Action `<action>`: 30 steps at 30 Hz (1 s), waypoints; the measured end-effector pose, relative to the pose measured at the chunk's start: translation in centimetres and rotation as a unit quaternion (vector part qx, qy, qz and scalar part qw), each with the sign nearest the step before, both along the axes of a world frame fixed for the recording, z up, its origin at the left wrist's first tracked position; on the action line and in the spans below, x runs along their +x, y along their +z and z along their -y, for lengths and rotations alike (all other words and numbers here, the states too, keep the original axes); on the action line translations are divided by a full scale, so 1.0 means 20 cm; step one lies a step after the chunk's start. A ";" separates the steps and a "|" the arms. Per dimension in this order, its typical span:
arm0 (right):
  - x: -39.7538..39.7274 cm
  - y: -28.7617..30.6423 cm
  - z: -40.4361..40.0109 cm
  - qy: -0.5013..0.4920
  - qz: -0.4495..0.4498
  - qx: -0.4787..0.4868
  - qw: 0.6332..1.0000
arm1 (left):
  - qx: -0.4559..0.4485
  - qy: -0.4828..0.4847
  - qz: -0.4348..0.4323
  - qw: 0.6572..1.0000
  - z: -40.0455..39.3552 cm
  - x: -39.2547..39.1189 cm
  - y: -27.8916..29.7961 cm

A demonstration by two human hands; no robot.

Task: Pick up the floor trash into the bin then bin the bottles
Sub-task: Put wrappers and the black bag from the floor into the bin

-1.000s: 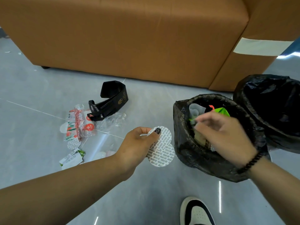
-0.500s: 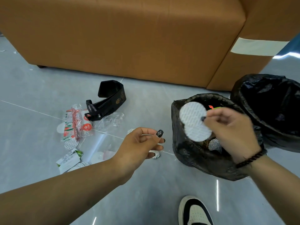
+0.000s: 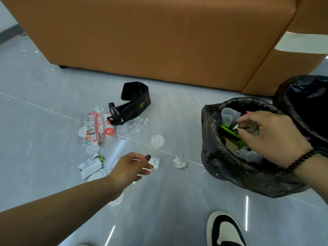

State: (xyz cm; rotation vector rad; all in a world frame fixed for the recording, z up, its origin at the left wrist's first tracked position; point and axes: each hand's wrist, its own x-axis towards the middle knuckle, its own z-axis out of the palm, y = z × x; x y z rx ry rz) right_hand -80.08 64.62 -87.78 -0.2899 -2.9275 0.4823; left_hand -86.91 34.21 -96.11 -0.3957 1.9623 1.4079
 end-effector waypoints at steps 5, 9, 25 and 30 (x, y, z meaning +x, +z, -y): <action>-0.21 0.13 0.27 0.178 0.085 0.020 0.980 | -0.042 0.031 0.009 0.999 0.19 -0.05 -0.08; -0.37 -0.08 0.50 0.303 0.266 0.142 0.904 | -0.053 0.048 0.024 0.997 0.32 -0.04 -0.14; -0.33 -1.04 0.60 0.159 0.388 0.120 0.900 | -0.090 0.019 0.032 0.995 0.68 -0.06 -0.32; -0.41 -0.96 0.71 0.124 0.338 0.015 0.933 | -0.083 -0.023 0.034 0.996 0.61 -0.05 -0.32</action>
